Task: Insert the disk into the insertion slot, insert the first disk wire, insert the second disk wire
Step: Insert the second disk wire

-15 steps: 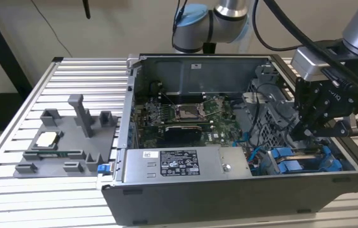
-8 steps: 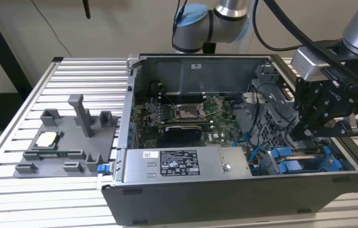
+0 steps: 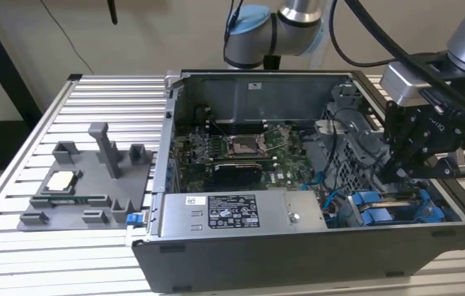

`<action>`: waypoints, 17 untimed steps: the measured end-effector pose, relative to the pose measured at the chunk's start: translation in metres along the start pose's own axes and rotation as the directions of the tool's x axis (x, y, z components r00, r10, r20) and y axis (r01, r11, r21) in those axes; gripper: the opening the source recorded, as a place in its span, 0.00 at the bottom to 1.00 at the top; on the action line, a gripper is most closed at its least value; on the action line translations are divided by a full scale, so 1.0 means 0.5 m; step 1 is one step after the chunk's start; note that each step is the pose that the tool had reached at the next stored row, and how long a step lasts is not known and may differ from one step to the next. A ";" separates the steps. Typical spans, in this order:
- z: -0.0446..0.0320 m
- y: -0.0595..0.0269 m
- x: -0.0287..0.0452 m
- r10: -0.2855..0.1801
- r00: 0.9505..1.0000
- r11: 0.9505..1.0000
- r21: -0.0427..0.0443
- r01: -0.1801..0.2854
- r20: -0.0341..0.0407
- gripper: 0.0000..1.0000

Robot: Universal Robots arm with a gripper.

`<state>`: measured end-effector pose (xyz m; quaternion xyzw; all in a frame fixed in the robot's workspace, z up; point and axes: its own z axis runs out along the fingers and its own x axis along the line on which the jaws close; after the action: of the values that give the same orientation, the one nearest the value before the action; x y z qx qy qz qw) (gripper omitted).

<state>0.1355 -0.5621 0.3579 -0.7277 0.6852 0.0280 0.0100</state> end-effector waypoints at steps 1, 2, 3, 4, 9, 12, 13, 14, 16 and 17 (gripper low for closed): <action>0.000 -0.002 0.002 0.000 1.000 1.000 0.000 0.000 0.000 0.16; 0.000 -0.004 0.005 0.000 1.000 1.000 0.000 0.000 0.000 0.16; 0.001 -0.005 0.008 0.000 1.000 1.000 0.000 0.000 0.000 0.16; 0.001 -0.006 0.011 0.001 1.000 1.000 0.000 -0.001 0.000 0.16; 0.009 -0.010 0.018 0.004 1.000 1.000 0.000 -0.004 0.000 0.16; 0.013 -0.015 0.020 0.005 1.000 1.000 0.000 -0.005 0.000 0.16; 0.015 -0.017 0.020 0.005 1.000 1.000 0.000 -0.005 0.000 0.16; 0.016 -0.018 0.021 0.005 1.000 1.000 0.000 -0.005 0.000 0.16; 0.020 -0.020 0.021 0.005 1.000 1.000 0.001 -0.005 0.001 0.16; 0.021 -0.021 0.021 0.005 1.000 1.000 0.001 -0.005 0.001 0.16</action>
<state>0.1463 -0.5715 0.3465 -0.7259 0.6872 0.0283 0.0105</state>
